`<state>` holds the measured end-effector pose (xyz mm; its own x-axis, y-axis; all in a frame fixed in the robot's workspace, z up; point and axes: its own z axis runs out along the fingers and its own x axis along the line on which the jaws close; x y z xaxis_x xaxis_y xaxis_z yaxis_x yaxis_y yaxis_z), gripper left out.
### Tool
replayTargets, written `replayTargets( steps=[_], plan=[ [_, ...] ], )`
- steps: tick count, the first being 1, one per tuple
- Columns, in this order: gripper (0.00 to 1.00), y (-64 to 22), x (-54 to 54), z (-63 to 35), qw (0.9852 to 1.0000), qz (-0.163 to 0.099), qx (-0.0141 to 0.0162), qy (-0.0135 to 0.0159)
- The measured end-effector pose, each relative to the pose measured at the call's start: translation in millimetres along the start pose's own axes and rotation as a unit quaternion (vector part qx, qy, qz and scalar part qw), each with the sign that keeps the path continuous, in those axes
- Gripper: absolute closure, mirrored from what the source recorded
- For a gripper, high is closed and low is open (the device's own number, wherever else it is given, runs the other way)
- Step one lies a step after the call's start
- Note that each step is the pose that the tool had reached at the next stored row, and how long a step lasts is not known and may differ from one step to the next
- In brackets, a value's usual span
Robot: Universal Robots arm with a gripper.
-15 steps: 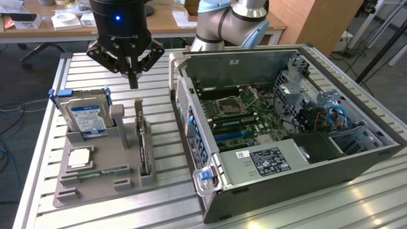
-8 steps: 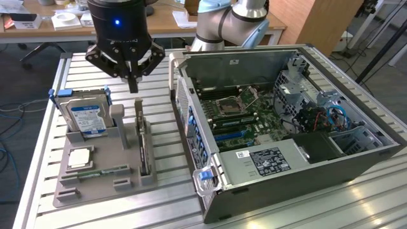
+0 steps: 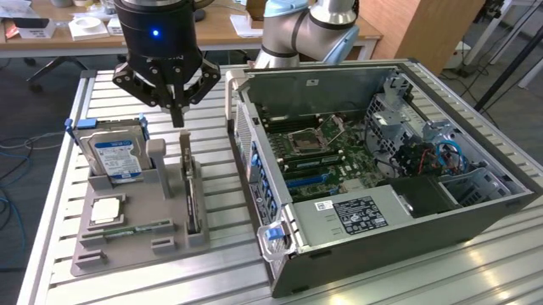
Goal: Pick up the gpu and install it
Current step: 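Pick up the gpu and move the gpu toward the slot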
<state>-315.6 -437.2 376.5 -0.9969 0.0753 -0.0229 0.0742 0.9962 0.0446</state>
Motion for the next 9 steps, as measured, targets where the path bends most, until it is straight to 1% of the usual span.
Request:
replayTargets(
  steps=[9],
  plan=[
    [0.9, 0.0, 0.0, 0.0, 1.0, 0.0, 0.0, 0.0]
  ],
)
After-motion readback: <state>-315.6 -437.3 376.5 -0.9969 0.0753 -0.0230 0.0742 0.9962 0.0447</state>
